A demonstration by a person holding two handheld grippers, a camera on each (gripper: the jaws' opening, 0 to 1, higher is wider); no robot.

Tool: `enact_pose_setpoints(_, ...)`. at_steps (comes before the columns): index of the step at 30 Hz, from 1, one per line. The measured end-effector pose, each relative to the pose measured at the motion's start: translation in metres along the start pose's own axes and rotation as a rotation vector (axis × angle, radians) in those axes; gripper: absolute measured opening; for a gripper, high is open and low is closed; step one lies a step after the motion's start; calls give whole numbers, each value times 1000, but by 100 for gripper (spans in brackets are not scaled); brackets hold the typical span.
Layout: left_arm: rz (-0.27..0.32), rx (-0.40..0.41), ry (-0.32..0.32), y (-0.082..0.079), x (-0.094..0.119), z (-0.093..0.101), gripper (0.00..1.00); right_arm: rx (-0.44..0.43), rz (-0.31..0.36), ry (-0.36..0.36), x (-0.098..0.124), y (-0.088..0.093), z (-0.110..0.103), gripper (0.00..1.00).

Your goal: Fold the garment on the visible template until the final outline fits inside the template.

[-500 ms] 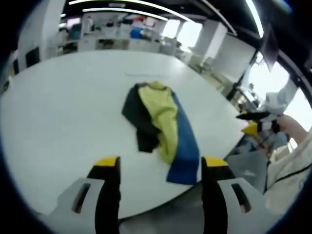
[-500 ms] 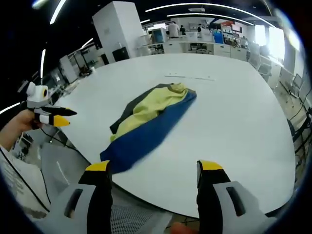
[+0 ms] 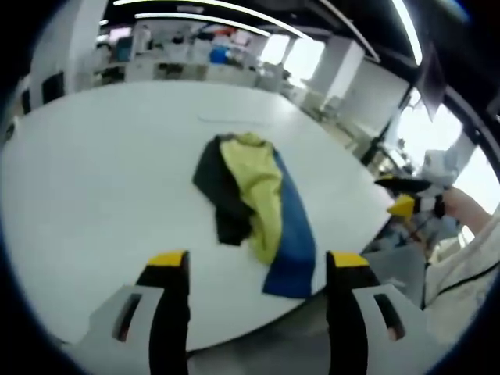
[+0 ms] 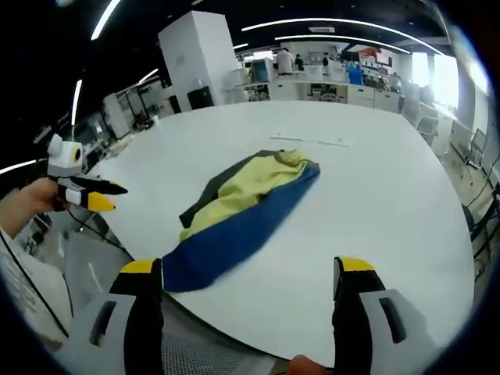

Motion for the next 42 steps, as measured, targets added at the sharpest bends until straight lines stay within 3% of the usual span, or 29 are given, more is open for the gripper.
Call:
enact_pose_setpoints(9,3,2,3,-1,0,0,67,11,23,-3,-3,-8,0,91)
enact_pose_setpoints(42,1,18,4,2,0,-2,66,14,-17,-9,-6,-1,2,88)
Point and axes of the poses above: the point that each gripper's makers call its tool centre point, and the gripper's own axes: x roughly backward along the fingers, z roughly to its right, y roughly out of its underside, the point moved 4 cm from there along x, roughly backward along the fingers, and after that the axes turned 6 degrees about x, right-handed, at the moved point
